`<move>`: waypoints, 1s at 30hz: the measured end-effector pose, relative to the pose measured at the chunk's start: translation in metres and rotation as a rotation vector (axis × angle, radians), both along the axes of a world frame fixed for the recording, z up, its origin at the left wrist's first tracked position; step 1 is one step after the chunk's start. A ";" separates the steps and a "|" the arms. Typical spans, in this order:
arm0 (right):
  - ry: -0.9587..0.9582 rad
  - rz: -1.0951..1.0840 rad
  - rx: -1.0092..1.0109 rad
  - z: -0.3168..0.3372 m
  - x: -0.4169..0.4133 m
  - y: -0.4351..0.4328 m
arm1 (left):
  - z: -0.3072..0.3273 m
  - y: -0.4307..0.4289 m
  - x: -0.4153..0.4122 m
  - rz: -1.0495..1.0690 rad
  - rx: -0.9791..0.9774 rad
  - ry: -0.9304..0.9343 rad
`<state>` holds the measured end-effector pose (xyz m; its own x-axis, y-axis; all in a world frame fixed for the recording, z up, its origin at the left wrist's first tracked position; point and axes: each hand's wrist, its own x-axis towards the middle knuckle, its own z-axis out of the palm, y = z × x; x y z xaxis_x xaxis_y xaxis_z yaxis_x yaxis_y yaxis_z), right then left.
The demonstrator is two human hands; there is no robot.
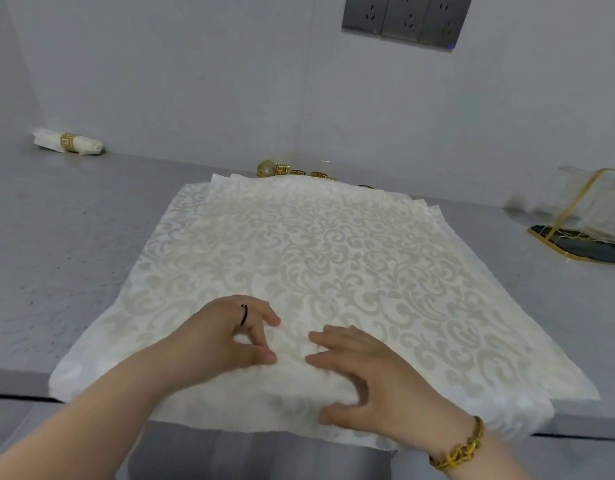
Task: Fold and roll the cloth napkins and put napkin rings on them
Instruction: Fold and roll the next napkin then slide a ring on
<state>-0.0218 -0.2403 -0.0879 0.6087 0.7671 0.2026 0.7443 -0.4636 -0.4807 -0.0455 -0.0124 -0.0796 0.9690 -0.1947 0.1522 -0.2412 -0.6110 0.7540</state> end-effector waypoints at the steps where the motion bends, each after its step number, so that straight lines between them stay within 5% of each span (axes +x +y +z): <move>1: -0.001 -0.010 0.052 -0.004 0.000 0.000 | 0.000 0.000 0.001 0.006 -0.006 -0.003; 11: 0.168 -0.254 0.239 0.024 0.011 0.010 | 0.019 -0.004 0.030 0.122 -0.005 0.045; 14: -0.058 -0.226 -0.024 0.028 0.002 0.016 | 0.030 -0.002 0.040 0.169 -0.044 0.080; 16: -0.386 -0.257 -0.131 0.018 -0.001 0.016 | 0.033 -0.001 0.045 0.193 -0.048 0.101; 20: -0.580 -0.277 -0.097 0.011 0.002 0.014 | 0.031 0.001 0.050 0.207 -0.040 0.120; 27: -0.257 -0.272 -0.020 0.017 0.003 0.014 | 0.033 -0.006 0.035 0.104 -0.051 0.029; 30: 0.059 -0.353 0.190 0.029 0.008 0.009 | 0.041 -0.020 0.015 -0.068 0.325 -0.087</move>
<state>-0.0136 -0.2313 -0.0590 0.8428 0.4612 0.2777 0.5239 -0.5844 -0.6197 -0.0300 -0.0323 -0.0389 0.9382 -0.3102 0.1534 -0.3445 -0.7962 0.4974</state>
